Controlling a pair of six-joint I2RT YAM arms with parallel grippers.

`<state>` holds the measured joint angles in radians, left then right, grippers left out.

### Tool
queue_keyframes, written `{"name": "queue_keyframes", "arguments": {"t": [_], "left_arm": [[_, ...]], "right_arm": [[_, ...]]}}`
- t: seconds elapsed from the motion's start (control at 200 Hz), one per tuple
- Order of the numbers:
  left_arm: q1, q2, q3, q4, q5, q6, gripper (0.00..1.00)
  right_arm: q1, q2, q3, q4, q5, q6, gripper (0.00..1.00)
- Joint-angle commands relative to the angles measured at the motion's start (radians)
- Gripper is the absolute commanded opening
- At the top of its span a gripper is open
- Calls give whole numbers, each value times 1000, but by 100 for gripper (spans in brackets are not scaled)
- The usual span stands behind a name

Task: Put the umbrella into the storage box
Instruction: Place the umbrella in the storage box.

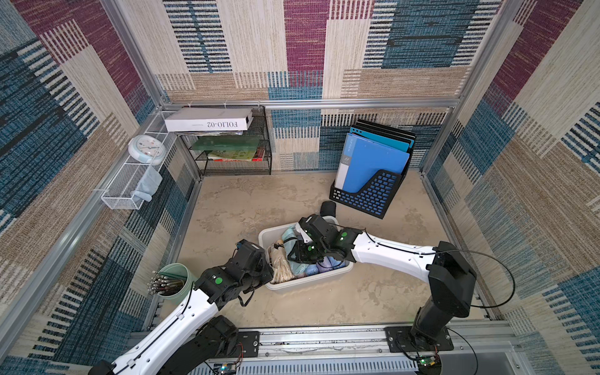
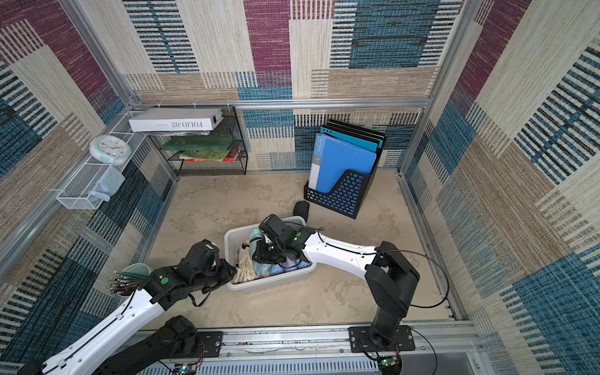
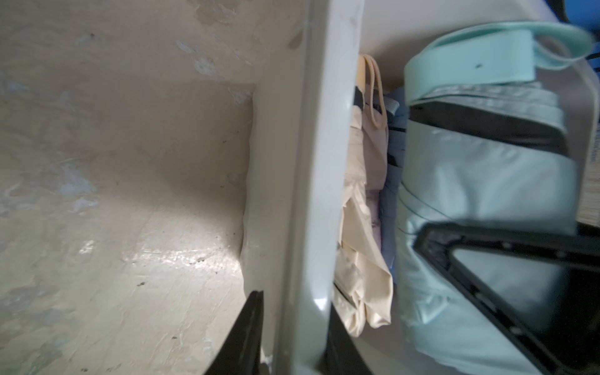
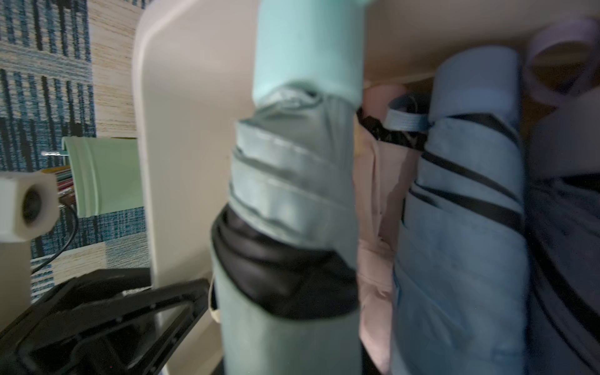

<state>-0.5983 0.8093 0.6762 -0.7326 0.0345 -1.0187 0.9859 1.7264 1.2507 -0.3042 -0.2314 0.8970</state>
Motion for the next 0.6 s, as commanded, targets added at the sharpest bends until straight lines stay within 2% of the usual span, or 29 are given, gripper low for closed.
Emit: {"name": "queue_keyframes", "arguments": {"t": [0.0, 0.05, 0.17, 0.26, 0.396, 0.511, 0.596], "left_arm": [[-1, 3, -10, 120, 65, -35, 29], [-1, 6, -9, 116, 63, -33, 29], [-1, -2, -6, 107, 43, -30, 30], [-1, -10, -3, 95, 25, -29, 31], [-1, -10, 6, 79, 1, -22, 32], [-1, -2, 14, 72, -16, -10, 34], [-1, 4, 22, 75, -29, -1, 41]], "right_arm": [[0, 21, 14, 11, 23, 6, 6], [2, 30, 20, 7, 26, 5, 15], [3, 24, 26, -31, 86, -5, 47], [2, -7, 29, -66, 134, -26, 58], [2, -46, 54, -155, 200, -75, 56], [2, -56, 39, -182, 206, -95, 45], [3, -44, 18, -148, 164, -92, 37]]}}
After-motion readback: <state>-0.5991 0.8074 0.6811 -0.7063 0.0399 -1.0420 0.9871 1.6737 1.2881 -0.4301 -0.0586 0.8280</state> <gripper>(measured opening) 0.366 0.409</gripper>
